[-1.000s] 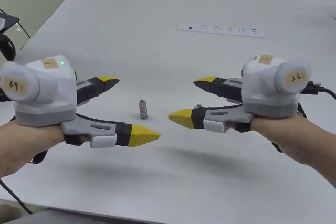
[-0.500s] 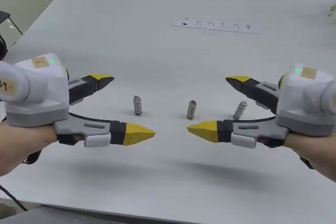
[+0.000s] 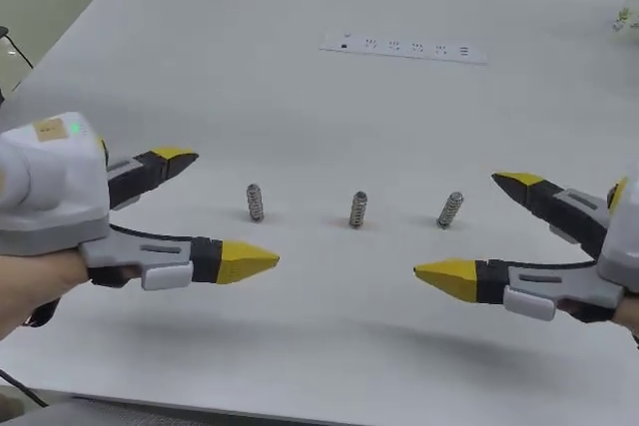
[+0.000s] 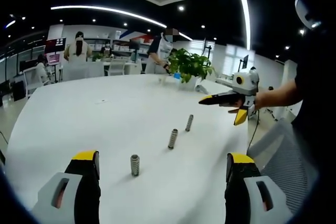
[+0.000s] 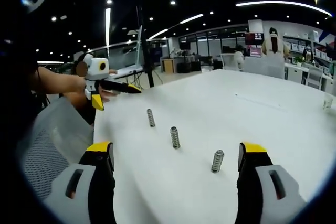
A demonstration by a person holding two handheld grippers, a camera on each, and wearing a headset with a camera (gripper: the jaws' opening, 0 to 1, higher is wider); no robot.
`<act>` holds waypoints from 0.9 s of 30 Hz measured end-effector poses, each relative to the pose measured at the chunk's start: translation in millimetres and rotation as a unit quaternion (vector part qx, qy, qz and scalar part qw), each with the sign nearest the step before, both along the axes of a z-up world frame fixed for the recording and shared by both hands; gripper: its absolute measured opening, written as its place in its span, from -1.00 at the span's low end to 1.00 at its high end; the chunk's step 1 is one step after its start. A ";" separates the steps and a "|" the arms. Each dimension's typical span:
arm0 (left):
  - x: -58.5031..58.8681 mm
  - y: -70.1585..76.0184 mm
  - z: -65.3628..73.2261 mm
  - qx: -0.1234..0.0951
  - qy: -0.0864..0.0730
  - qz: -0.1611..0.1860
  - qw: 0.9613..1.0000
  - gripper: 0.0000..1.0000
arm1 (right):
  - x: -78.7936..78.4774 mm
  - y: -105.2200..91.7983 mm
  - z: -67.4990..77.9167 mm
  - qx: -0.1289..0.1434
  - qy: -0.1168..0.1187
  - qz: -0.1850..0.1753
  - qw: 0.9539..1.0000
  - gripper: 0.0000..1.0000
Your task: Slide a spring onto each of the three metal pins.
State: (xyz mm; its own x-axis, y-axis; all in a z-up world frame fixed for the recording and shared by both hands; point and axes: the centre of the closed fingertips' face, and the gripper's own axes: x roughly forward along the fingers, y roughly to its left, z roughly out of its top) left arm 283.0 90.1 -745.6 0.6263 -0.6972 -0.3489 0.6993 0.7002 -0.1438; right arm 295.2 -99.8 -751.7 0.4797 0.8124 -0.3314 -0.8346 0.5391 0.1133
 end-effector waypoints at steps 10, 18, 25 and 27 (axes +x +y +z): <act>-4.4 1.2 0.8 0.001 0.001 0.001 1.000 0.96 | -2.4 -6.8 -3.2 -0.001 0.010 -0.015 1.000 0.99; -3.8 2.5 0.7 0.000 0.006 0.004 1.000 0.96 | 1.4 -9.3 -1.7 -0.002 0.012 -0.022 1.000 0.99; -4.9 5.0 -0.2 -0.001 0.010 0.009 1.000 0.96 | 0.2 -11.1 -3.2 -0.004 0.014 -0.025 1.000 0.99; -5.5 5.2 -0.8 0.000 0.011 0.009 1.000 0.96 | -0.3 -11.1 -3.9 -0.005 0.014 -0.025 1.000 0.99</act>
State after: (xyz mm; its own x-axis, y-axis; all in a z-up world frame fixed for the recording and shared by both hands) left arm 277.5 95.3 -746.3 0.6308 -0.6862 -0.3622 0.6835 0.7123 -0.1593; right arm 294.9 -110.9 -755.7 0.5098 0.7843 -0.3536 -0.8032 0.5812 0.1310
